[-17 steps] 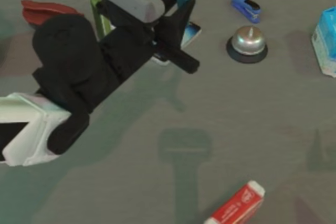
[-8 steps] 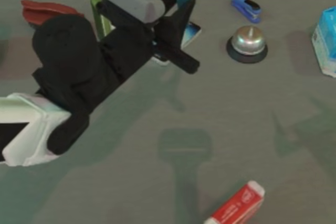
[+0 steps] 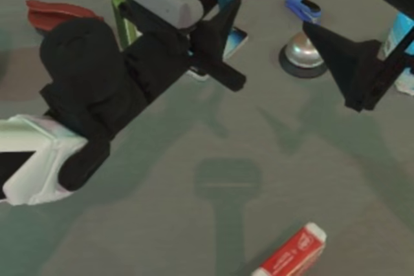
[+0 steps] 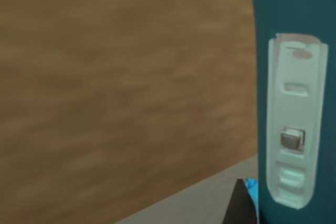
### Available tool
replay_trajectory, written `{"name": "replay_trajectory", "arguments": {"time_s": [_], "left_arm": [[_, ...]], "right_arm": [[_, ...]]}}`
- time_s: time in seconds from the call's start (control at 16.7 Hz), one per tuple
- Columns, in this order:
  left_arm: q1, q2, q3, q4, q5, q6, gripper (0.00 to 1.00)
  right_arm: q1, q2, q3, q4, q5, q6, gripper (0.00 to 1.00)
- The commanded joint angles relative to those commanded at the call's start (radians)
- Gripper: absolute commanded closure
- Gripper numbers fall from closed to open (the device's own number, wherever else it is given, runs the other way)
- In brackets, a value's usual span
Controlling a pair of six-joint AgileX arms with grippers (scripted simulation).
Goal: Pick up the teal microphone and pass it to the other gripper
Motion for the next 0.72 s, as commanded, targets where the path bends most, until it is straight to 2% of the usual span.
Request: {"name": "replay_trajectory", "arguments": {"time_s": [0.18, 0.3, 0.72], "left_arm": [[0.0, 0.0, 0.0, 0.0, 0.0, 0.0, 1.0], [0.0, 0.0, 0.0, 0.0, 0.0, 0.0, 1.0], [0.0, 0.0, 0.0, 0.0, 0.0, 0.0, 1.0]], "right_arm": [[0.045, 0.131, 0.079, 0.045, -0.059, -0.008, 0.0], [0.058, 0.174, 0.102, 0.057, -0.078, -0.01, 0.0], [0.065, 0.192, 0.117, 0.06, -0.072, -0.01, 0.0]]}}
